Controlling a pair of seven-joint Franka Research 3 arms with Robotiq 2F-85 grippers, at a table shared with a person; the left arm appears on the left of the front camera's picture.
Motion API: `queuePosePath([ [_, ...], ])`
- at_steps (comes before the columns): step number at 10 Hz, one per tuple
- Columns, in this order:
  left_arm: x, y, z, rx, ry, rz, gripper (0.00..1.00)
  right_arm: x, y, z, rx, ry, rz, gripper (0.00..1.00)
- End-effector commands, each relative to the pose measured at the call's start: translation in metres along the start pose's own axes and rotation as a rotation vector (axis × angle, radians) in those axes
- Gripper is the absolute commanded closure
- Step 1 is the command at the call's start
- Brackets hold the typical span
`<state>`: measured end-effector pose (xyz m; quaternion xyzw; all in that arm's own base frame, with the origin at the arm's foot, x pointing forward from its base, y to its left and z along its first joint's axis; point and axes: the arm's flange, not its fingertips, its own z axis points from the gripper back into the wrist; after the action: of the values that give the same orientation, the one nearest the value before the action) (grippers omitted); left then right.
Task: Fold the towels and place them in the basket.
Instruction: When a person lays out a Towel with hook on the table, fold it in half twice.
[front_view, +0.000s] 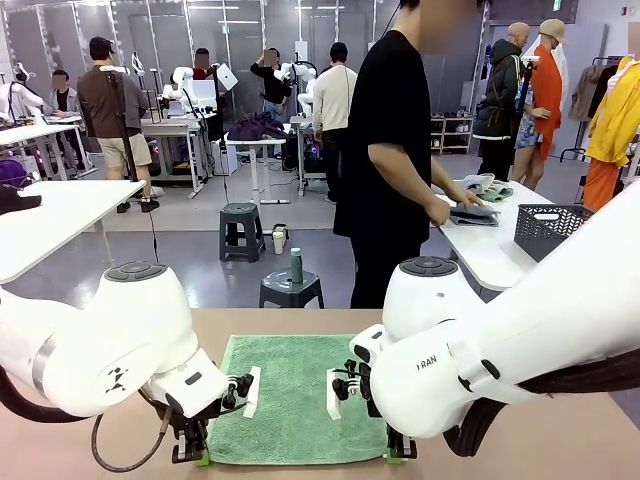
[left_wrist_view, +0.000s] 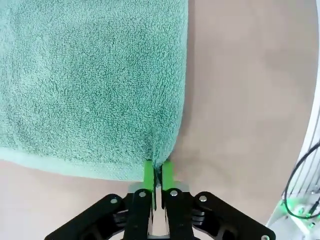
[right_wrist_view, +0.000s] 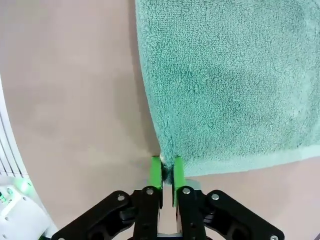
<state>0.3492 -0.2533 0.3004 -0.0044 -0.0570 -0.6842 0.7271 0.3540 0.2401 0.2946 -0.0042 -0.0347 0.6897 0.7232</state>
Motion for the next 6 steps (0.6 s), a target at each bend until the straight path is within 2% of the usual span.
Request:
queuePosePath([
  [1, -0.055, -0.061, -0.008, -0.017, -0.028, -0.012, 1.0, -0.027, 0.036, -0.013, 0.011, -0.001, -0.026, 1.0],
  [3, -0.05, -0.059, 0.0, -0.034, -0.03, -0.046, 1.0, -0.026, 0.033, -0.004, 0.038, -0.019, -0.017, 1.0],
  [4, 0.0, 0.0, 0.001, 0.0, -0.004, 0.001, 1.0, 0.0, -0.001, 0.001, 0.0, -0.003, -0.005, 1.0],
  [6, 0.0, 0.0, 0.001, 0.0, -0.004, 0.001, 1.0, 0.0, -0.001, 0.001, 0.0, -0.003, -0.005, 1.0],
])
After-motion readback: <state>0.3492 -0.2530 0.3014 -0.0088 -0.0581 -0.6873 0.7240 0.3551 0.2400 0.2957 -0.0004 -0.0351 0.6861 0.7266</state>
